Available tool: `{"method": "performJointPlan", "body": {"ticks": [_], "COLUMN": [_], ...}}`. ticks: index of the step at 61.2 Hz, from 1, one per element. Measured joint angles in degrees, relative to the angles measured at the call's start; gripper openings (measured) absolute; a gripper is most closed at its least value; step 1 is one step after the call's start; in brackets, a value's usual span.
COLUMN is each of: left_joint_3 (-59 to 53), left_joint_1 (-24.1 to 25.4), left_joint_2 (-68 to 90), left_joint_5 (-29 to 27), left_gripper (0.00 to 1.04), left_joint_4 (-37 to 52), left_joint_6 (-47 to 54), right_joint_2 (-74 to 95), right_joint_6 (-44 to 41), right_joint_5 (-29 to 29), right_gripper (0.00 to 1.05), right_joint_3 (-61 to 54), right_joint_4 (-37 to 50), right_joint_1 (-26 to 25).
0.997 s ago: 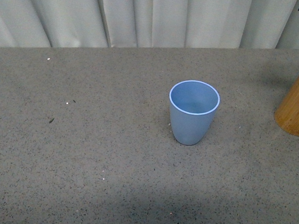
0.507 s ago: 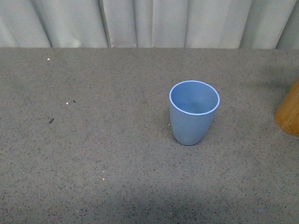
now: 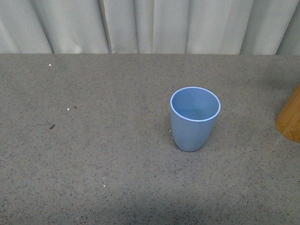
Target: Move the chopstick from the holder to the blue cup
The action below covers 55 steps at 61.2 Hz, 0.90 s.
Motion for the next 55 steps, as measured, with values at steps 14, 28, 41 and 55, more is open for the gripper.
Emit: {"method": "performJointPlan", "body": {"ticks": [14, 28, 41, 55], "left_joint_3": [0.0, 0.0, 0.0, 0.0], "left_joint_1": [0.0, 0.0, 0.0, 0.0], "left_joint_2": [0.0, 0.0, 0.0, 0.0], "left_joint_5": [0.0, 0.0, 0.0, 0.0], "left_gripper": [0.98, 0.98, 0.98, 0.98], "left_joint_4": [0.0, 0.0, 0.0, 0.0], "left_joint_6": [0.0, 0.0, 0.0, 0.0], "right_joint_2": [-6.1, -11.2, -13.4, -9.5], "right_joint_6": [-1.0, -0.8, 2.4, 6.1], "right_joint_5": [-3.0, -6.6, -6.9, -4.3], "right_gripper": [0.01, 0.01, 0.01, 0.01], "right_joint_3": [1.0, 3.7, 4.8, 4.7], "right_joint_4": [-2.0, -4.0, -2.3, 3.0], "right_joint_1": [-0.2, 0.3, 5.7, 14.7]}}
